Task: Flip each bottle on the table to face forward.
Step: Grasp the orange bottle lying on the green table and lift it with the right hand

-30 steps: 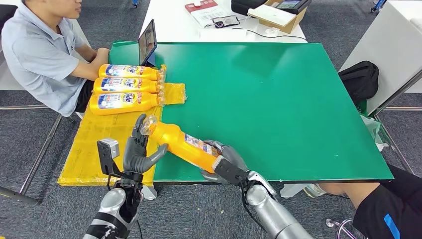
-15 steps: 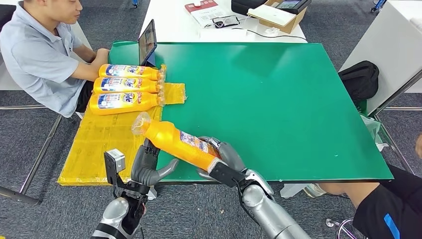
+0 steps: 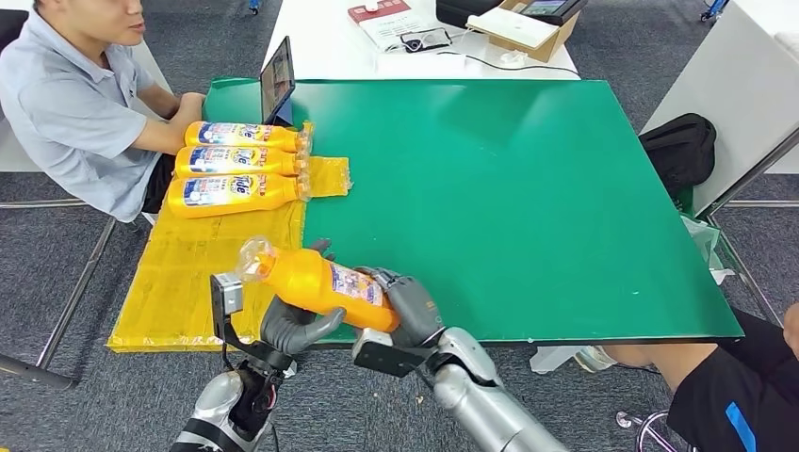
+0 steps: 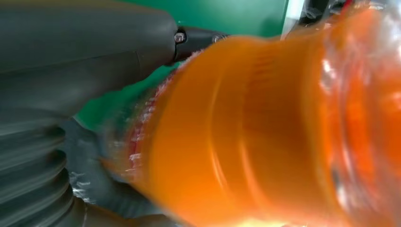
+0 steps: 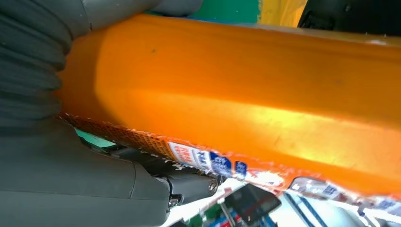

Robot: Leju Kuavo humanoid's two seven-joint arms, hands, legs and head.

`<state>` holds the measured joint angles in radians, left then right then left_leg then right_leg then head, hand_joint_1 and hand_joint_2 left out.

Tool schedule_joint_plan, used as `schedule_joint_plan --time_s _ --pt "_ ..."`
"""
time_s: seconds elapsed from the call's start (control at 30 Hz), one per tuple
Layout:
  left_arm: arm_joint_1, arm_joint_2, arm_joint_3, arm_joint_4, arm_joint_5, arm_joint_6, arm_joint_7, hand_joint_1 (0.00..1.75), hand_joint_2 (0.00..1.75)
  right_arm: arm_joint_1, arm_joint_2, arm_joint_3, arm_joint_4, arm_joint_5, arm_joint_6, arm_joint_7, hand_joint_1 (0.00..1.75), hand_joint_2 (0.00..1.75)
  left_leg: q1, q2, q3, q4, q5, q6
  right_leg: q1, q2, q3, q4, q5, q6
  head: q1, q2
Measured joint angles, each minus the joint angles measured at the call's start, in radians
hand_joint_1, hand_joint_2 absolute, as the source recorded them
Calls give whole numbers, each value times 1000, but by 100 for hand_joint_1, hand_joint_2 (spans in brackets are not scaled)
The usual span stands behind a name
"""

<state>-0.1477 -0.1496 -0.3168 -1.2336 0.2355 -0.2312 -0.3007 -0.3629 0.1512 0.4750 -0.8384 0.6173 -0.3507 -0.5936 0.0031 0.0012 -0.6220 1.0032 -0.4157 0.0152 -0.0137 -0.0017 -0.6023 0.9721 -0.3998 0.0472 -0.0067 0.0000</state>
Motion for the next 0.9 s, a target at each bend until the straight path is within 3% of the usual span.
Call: schedule_joint_plan --time_s 0.4,0.43,0.57,0.7,0.83,0.9 --pt "-19 -14 -38 16 1 127 -57 0 175 -29 62 66 110 -78 -56 -20 175 175 0 -1 -1 0 0 0 0 0 0 0 0 0 1 0" --pt "-17 -14 -41 15 5 127 -63 9 175 -33 66 71 113 -84 -55 -22 175 175 0 0 -1 0 0 0 0 0 -1 0 0 0 1 0" --pt "-7 -14 -49 8 16 127 -78 168 175 -44 76 87 125 -111 -54 -34 175 175 0 0 -1 0 0 0 0 0 -1 0 0 0 0 0" --pt "3 -14 -51 -2 30 122 -84 175 175 -44 81 91 133 -136 -49 -47 164 175 0 0 -1 0 0 0 0 0 -1 0 0 0 0 0" --pt "10 -14 -50 -9 67 101 -87 175 175 -40 86 92 134 -156 -51 -55 4 175 0 0 -1 0 0 0 0 0 -1 0 0 0 0 0" --pt "15 -14 -48 -15 84 93 -88 175 175 -33 90 92 134 -170 -56 -56 0 87 0 0 -1 0 0 0 0 0 -1 0 0 0 1 0"
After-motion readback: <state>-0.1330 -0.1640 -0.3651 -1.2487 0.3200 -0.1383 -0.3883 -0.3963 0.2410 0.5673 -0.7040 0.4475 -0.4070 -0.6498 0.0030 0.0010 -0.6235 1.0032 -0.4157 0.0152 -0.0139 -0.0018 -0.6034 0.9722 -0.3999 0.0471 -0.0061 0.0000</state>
